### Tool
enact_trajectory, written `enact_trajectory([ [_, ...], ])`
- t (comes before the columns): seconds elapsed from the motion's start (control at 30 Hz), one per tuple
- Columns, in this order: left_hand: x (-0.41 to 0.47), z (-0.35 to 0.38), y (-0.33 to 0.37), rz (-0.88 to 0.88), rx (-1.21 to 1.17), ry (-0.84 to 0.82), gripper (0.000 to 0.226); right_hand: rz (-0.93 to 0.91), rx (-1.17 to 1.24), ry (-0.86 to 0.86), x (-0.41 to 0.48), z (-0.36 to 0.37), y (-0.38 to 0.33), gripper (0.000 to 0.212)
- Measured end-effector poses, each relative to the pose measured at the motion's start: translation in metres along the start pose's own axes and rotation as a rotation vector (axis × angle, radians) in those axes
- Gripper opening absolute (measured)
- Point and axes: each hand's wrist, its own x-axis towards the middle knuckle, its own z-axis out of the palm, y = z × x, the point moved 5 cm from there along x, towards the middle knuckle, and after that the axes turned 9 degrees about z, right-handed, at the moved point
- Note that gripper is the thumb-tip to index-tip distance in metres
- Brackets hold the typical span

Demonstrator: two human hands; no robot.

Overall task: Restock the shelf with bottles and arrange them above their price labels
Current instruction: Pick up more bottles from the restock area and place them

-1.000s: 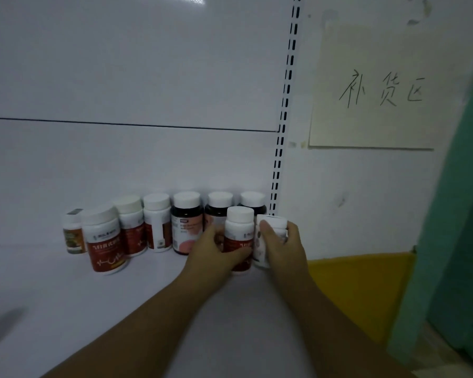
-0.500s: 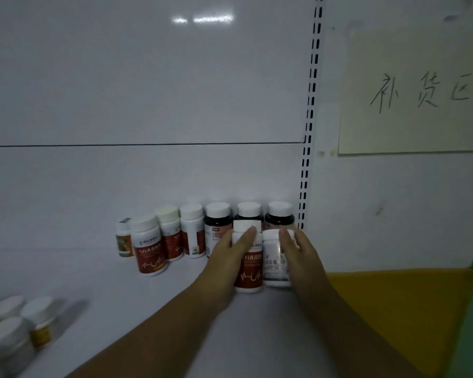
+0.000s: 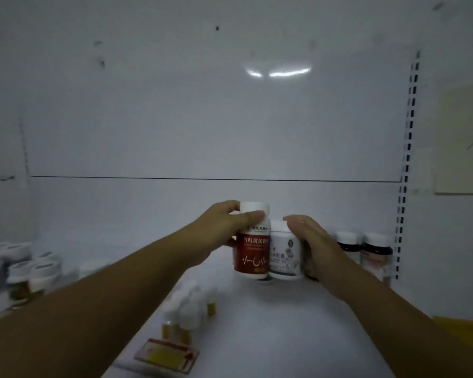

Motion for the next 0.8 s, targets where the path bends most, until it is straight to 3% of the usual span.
enact_trajectory([
  [0.37,-0.111,-0.198,0.007,-0.012,0.133,0.129,0.027,-0.105,-0.187,-0.228,-0.033,0.216,-0.040,0.030],
  [0.5,-0.120,-0.227,-0.001,-0.001,0.163,0.156,0.028,-0.111,-0.207,-0.181,-0.033,0.245,-0.040,0.029],
  [0.67,-0.101,-0.261,-0.018,0.087,0.088,0.403,0.035,-0.131,-0.142,-0.080,-0.017,0.252,-0.051,0.020],
  [0.8,-0.069,-0.273,-0.042,0.055,0.076,0.478,0.038,-0.166,-0.166,-0.056,0.008,0.253,-0.057,0.015],
])
